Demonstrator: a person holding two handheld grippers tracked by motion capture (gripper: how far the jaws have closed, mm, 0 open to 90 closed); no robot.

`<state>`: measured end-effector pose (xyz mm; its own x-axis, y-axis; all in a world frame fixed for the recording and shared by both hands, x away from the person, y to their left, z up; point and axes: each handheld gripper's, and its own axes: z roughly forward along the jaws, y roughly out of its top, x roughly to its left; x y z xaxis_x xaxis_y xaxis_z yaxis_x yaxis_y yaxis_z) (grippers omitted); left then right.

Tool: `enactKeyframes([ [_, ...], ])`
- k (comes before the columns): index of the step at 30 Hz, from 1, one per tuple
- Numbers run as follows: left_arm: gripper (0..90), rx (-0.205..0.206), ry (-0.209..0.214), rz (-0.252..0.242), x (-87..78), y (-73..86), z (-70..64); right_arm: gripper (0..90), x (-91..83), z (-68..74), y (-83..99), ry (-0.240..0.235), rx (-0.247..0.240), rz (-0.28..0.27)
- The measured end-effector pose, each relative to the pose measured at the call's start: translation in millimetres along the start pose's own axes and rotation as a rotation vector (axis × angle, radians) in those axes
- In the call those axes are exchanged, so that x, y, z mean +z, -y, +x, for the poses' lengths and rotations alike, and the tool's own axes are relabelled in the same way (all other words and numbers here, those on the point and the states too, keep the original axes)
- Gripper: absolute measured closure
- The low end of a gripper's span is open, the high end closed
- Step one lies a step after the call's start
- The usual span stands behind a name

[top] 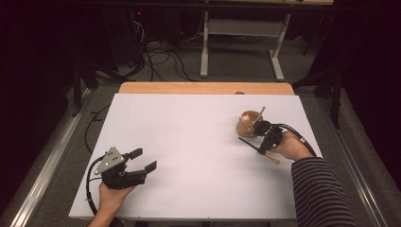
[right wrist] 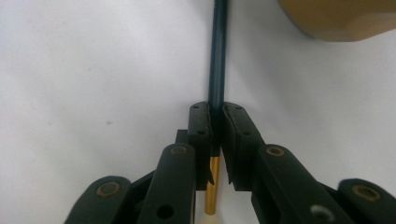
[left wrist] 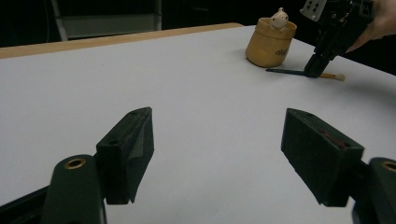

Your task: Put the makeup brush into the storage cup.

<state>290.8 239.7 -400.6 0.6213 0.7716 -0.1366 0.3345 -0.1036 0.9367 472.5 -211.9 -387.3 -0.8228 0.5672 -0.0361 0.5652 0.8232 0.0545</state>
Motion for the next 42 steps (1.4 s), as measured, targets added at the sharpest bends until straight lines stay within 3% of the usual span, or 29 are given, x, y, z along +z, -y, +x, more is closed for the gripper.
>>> enactKeyframes([
  [9, 25.9, 0.0, 0.002, 0.004, 1.0, 0.2, -0.4, 84.8, -0.1, 8.8, 5.1, 0.005, -0.025, -0.026],
  [26, 25.5, -0.001, 0.005, 0.007, 1.7, 0.3, -0.2, 85.7, -2.0, 16.6, 6.3, 0.036, -0.071, -0.026],
  [42, 25.3, 0.002, 0.011, 0.011, 2.1, 0.3, -0.7, 85.9, -23.2, 32.6, 13.5, 0.045, -0.118, -0.109],
])
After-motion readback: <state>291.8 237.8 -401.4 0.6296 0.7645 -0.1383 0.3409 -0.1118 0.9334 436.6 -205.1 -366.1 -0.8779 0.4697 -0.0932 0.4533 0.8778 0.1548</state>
